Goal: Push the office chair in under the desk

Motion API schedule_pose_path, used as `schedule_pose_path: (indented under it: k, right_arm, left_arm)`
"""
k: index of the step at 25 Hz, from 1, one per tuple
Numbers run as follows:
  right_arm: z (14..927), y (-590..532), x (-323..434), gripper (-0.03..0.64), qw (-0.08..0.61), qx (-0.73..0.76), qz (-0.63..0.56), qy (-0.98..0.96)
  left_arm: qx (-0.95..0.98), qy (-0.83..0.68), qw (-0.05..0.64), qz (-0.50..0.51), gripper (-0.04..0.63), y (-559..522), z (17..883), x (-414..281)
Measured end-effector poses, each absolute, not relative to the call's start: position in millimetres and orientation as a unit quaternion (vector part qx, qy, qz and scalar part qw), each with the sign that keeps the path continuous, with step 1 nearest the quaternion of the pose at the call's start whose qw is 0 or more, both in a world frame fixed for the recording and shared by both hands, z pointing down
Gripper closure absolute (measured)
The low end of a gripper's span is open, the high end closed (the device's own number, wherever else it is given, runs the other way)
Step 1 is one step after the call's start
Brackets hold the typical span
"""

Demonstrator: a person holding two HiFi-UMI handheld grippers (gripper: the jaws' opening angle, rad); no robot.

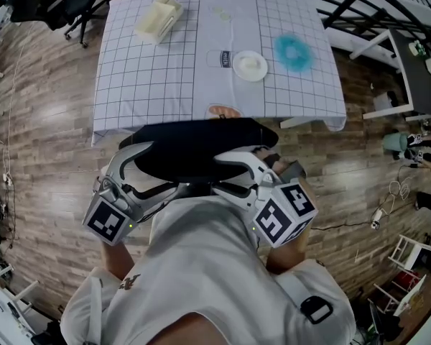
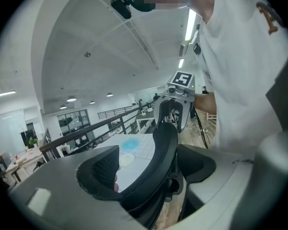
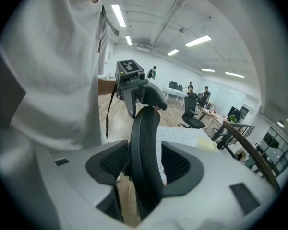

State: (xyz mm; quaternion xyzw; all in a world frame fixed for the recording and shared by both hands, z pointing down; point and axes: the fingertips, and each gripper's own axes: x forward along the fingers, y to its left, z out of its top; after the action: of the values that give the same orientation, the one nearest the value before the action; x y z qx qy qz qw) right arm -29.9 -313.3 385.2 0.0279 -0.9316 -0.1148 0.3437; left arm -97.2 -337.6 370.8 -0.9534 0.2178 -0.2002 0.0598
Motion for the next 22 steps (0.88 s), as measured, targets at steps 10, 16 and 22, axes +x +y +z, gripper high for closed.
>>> schedule_pose_path:
  k: [10,16,22]
  right_arm:
    - [310,-350,-32,0.591,0.163,0.165,-0.122,-0.965]
    - [296,-377,-35,0.614,0.109,0.234,-0.071,-0.964]
    - [311,-384,-31,0.615,0.097,0.266,0.011,-0.959]
  left_arm:
    - [-0.947,0.302,0.107,-0.036,0.501,-354,292,-110]
    - [-0.926,0.357,0.119,-0.013,0.594,-379,283,-107]
    - [-0.923,0.378,0.065,0.002,0.594,-387,291,-104]
